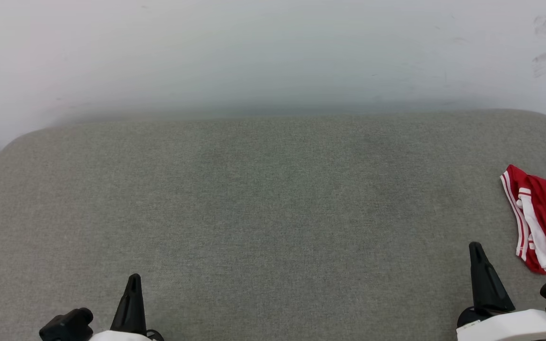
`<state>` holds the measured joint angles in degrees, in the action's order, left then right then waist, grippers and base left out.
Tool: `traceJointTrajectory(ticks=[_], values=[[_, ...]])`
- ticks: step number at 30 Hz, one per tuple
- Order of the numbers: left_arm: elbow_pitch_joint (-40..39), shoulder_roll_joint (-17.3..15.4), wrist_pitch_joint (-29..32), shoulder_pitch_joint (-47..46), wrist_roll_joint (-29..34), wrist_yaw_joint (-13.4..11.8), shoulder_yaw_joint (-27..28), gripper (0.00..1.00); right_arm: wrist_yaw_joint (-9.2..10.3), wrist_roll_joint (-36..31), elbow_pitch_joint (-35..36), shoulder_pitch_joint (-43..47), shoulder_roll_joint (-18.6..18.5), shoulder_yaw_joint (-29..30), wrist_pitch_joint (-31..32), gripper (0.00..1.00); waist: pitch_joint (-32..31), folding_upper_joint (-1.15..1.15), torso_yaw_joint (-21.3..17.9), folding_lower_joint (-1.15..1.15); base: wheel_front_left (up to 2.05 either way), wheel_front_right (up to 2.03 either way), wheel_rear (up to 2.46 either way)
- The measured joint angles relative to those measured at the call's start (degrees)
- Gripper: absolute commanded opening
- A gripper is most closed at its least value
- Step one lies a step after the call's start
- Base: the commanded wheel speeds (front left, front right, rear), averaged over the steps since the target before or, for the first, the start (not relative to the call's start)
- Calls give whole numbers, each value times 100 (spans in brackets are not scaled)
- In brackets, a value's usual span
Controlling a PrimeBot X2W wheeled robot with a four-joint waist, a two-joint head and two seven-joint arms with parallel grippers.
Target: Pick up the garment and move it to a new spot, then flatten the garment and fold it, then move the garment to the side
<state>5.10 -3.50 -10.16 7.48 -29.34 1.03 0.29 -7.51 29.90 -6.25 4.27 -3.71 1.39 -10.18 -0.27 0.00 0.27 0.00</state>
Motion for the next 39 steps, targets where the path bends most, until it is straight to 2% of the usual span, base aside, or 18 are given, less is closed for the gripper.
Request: traceJointTrajectory(ticks=[17,39], values=[[209,-36,321,-318,-1558,152,59,0,1,1526,-175,-227,-33,38,323,0,8,0,-5,0,0,0,0],[428,-64,701,-642,-3173,304,164,0,2,3140,-371,-463,-49,116,705,0,17,0,-10,0,0,0,0]])
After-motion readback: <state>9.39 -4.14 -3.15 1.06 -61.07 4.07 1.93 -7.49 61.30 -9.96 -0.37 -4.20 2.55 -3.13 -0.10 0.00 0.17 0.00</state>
